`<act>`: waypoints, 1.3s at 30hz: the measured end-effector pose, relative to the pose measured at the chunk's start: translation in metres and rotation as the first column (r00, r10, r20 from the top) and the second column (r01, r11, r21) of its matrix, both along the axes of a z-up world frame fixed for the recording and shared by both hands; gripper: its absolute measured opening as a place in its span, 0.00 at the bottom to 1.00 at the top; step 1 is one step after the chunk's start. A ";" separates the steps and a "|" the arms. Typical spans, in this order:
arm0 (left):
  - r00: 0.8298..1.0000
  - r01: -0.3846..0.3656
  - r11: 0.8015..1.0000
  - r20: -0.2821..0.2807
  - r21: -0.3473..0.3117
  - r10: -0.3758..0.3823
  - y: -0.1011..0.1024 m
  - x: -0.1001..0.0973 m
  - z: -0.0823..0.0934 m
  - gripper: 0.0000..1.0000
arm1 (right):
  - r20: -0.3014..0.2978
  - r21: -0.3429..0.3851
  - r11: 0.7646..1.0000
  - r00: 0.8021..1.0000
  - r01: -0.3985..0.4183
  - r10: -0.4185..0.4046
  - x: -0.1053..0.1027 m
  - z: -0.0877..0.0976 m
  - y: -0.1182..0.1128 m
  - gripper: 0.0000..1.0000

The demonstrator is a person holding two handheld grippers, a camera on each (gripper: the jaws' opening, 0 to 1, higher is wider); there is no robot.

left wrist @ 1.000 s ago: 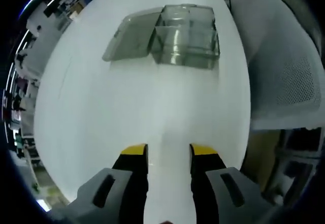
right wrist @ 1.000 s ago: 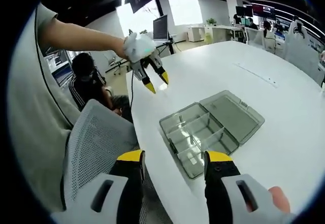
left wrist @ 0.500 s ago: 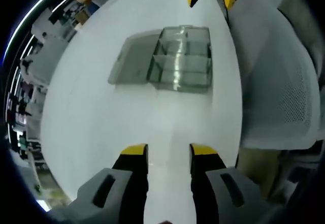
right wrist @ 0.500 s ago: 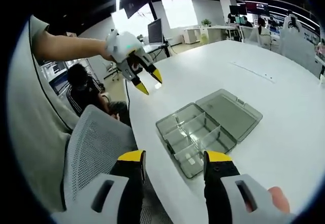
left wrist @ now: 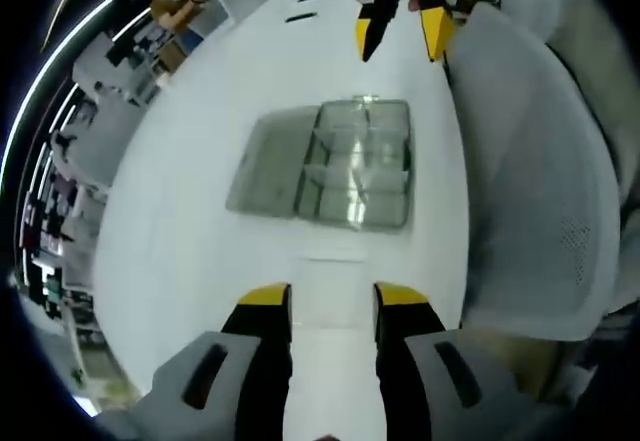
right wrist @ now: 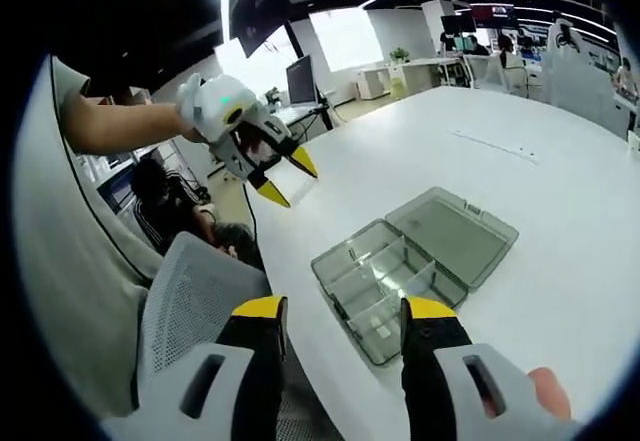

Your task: Insert the divider into the dual guide fixture by aligning both edges with the guide slots and pushing it downward to the bottom, including one-sided entry, uneven engagement, binding, and posture correction.

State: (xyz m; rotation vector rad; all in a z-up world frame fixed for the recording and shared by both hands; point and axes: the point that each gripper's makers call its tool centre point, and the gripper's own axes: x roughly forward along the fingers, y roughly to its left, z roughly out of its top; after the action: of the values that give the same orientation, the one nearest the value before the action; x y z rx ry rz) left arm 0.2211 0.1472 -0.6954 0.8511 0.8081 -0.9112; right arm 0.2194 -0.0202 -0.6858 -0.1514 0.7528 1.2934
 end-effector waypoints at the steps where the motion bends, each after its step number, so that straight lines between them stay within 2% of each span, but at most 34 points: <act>1: 1.000 0.005 1.000 0.008 -0.003 -0.005 -0.003 0.001 0.002 0.29 | -0.002 0.003 1.000 1.000 0.001 -0.001 0.000 0.000 0.000 0.42; 17: 0.998 0.024 0.998 0.059 -0.055 -0.020 -0.035 0.003 0.020 0.28 | -0.027 0.033 0.999 0.999 0.022 -0.021 0.002 0.005 0.001 0.40; 25: 0.996 0.016 0.994 0.091 -0.104 -0.007 -0.049 0.005 0.030 0.28 | -0.041 0.054 0.998 0.999 0.032 -0.030 0.005 0.008 0.004 0.38; 39: 0.990 0.034 0.990 0.140 -0.138 -0.014 -0.071 0.009 0.039 0.28 | -0.059 0.082 0.996 0.998 0.040 -0.035 0.008 0.014 0.012 0.36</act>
State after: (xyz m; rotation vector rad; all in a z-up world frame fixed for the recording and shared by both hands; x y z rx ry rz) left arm 0.2304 0.0759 -0.6567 0.7929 0.6069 -0.9089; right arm 0.2272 -0.0081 -0.6716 -0.0328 0.7457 1.2959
